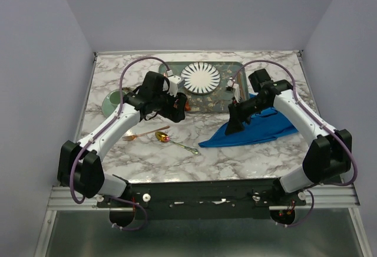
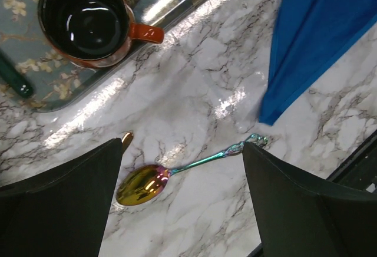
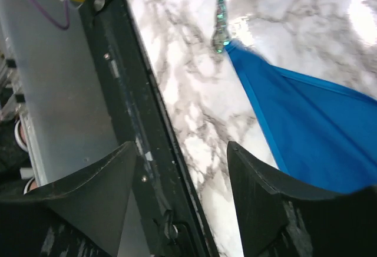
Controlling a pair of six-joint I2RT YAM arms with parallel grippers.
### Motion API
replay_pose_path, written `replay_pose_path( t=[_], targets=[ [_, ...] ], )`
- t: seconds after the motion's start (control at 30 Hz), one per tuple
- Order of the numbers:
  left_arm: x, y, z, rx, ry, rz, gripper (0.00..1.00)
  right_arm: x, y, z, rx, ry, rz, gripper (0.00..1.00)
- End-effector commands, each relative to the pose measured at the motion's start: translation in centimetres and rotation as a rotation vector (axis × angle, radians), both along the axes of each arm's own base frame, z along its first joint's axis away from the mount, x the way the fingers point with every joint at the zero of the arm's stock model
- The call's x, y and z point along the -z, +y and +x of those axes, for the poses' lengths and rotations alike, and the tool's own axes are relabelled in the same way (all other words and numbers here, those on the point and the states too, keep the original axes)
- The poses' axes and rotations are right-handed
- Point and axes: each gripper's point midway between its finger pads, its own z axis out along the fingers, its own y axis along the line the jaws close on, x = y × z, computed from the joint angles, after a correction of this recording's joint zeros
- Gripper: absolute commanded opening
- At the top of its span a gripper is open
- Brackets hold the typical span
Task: Fold the napkin into a case and place the utensils inside
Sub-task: Move the crumpled napkin to the corner of the board, then pick up the crumpled napkin from the center of the board.
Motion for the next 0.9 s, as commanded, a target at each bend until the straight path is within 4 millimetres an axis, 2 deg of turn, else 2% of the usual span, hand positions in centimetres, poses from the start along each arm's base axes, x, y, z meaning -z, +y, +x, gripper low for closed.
replay_pose_path(
  t=[0.0,0.03,0.1,0.13,0.17,0.23,0.33,0.4,0.5,0.63,0.77,0.87],
  targets=[
    [1.7,-2.5,-2.2,0.080,0.123,-0.088,0.91,1.0,-4.8,3.7,0.156,-0.050,-0.113,0.72],
    [2.3,-2.7,-2.7,0.094,0.139,-0.081,0.91,2.1,-7.3,5.3,0.224,-0.088,-0.213,0.71],
    [3.4,-3.6,-3.5,0.130,0.166,-0.068,0.89,3.5,-9.9,6.7,0.271,-0.135,-0.323,0.67],
    [3.9,-4.4,-4.3,0.161,0.176,-0.058,0.88,4.4,-12.6,8.4,0.331,-0.198,-0.446,0.66],
    [4.4,-4.9,-4.8,0.183,0.183,-0.047,0.86,5.5,-13.9,8.4,0.350,-0.202,-0.507,0.61],
    [5.7,-5.8,-5.5,0.214,0.204,-0.011,0.84,7.1,-16.9,9.1,0.389,-0.207,-0.628,0.57],
    [7.9,-7.0,-7.0,0.272,0.232,0.067,0.79,9.2,-19.3,8.3,0.405,-0.144,-0.720,0.53],
    [9.4,-7.6,-8.3,0.310,0.283,0.102,0.78,10.4,-20.1,7.5,0.397,-0.113,-0.755,0.50],
    [10.4,-8.2,-9.3,0.334,0.318,0.129,0.78,11.8,-20.9,6.8,0.382,-0.072,-0.796,0.45],
    [10.2,-8.7,-9.1,0.358,0.282,0.129,0.77,13.0,-20.7,5.5,0.351,-0.017,-0.796,0.43],
    [9.6,-9.5,-8.6,0.388,0.220,0.135,0.76,13.3,-20.2,4.6,0.325,0.026,-0.771,0.40],
    [9.8,-10.5,-8.8,0.490,0.149,0.198,0.75,13.3,-19.3,3.4,0.297,0.082,-0.732,0.37]
  ],
)
